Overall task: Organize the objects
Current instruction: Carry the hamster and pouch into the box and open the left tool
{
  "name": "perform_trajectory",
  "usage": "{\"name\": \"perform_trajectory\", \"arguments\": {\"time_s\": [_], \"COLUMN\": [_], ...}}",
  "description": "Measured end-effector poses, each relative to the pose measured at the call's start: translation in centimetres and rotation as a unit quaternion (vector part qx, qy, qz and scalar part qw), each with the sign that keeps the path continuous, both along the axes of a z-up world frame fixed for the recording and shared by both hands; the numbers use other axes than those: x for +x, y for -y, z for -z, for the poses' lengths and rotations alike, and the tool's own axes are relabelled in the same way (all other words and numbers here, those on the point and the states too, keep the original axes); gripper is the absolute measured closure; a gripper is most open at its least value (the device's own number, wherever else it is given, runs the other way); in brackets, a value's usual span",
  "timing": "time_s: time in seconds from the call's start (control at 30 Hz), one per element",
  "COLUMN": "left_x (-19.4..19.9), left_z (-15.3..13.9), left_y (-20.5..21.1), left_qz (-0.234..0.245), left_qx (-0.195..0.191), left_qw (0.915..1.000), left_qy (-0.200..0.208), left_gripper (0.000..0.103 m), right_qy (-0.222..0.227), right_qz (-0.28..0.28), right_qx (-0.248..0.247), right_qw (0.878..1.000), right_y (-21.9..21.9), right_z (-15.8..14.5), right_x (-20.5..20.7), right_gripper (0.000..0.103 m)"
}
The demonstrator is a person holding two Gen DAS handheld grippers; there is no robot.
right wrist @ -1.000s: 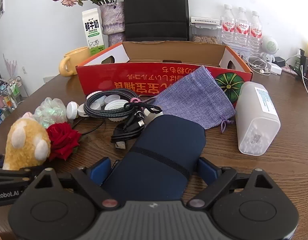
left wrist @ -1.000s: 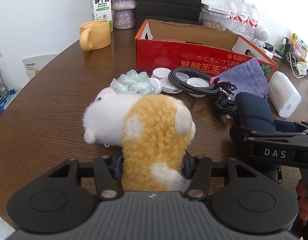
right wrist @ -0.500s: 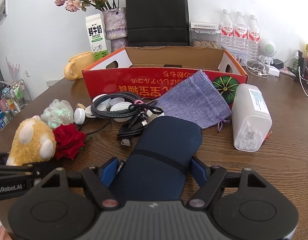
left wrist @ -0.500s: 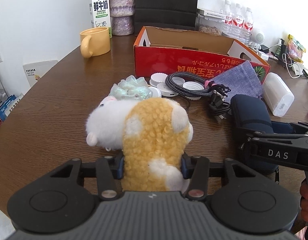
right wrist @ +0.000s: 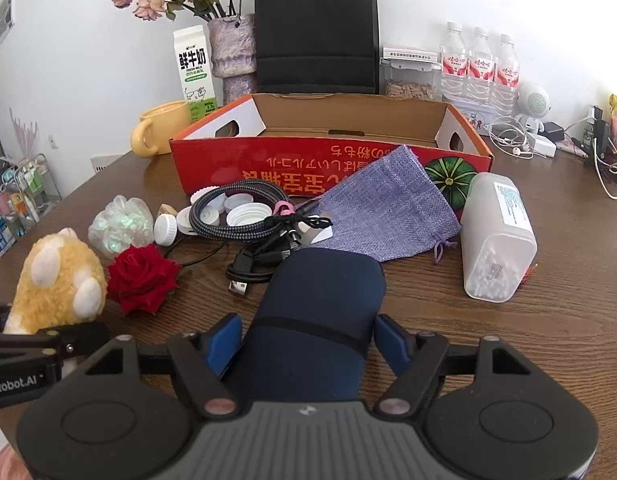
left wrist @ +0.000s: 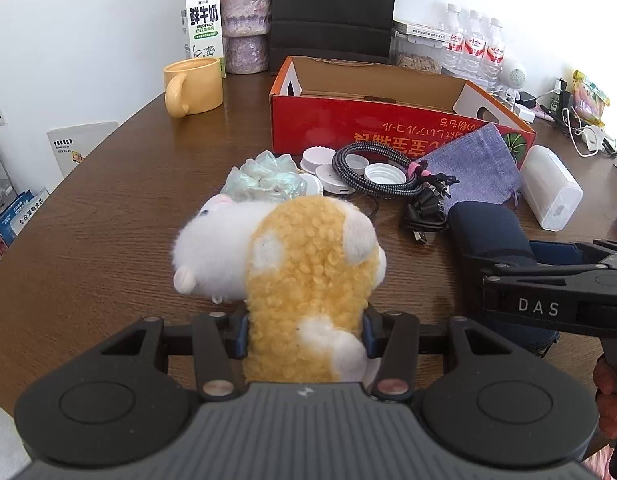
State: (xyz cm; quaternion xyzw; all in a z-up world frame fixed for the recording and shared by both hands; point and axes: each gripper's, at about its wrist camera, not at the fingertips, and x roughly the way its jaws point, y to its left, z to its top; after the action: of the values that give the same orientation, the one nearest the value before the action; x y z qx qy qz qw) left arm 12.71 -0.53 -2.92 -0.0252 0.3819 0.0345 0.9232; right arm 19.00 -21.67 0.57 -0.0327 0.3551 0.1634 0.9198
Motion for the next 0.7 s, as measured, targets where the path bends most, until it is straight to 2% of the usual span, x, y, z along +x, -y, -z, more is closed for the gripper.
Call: {"name": "perform_trajectory", "arguments": {"time_s": [0.13, 0.2, 0.33, 0.37, 0.43, 0.47, 0.57, 0.7], "left_x": [0.0, 0.0, 0.0, 0.0, -0.1, -0.1, -0.2, -0.5], "left_z": [0.2, 0.2, 0.2, 0.2, 0.3, 0.2, 0.2, 0.0], "left_y": [-0.2, -0.2, -0.2, -0.2, -0.3, -0.2, -0.3, -0.3], "left_qz": [-0.002, -0.002, -0.002, -0.002, -0.002, -0.002, 0.000, 0.000], "left_qx": [-0.001, -0.002, -0.002, -0.003, -0.002, -0.001, -0.002, 0.001], "left_qw": [1.0000, 1.0000, 1.0000, 1.0000, 1.0000, 1.0000, 1.0000, 1.0000], "left_qy": [-0.002, -0.002, -0.002, -0.002, -0.003, -0.003, 0.000, 0.004], "left_gripper": [0.053, 0.053, 0.053, 0.053, 0.053, 0.053, 0.053, 0.054], "right_qy": [-0.013, -0.018, -0.018, -0.019, -0.013, -0.008, -0.007, -0.001], "right_qz": [-0.001, 0.006, 0.027, 0.025, 0.024, 0.021, 0.022, 0.025], "right_qx": [-0.014, -0.033, -0.027, -0.025, -0.019, -0.013, 0.002, 0.007], "right_qw": [1.000, 0.999, 0.999, 0.999, 0.999, 1.000, 1.000, 1.000], "right_y": [-0.6, -1.0, -0.7, -0.6, -0.4, -0.3, 0.1, 0.3], "right_z": [0.8, 1.4, 1.8, 1.8, 1.6, 1.4, 1.1, 0.9], "right_x": [0.3, 0.4, 0.2, 0.2, 0.0, -0.2, -0.4, -0.7], "right_gripper": [0.017, 0.005, 0.002, 0.003, 0.017, 0.030, 0.036, 0.038]}}
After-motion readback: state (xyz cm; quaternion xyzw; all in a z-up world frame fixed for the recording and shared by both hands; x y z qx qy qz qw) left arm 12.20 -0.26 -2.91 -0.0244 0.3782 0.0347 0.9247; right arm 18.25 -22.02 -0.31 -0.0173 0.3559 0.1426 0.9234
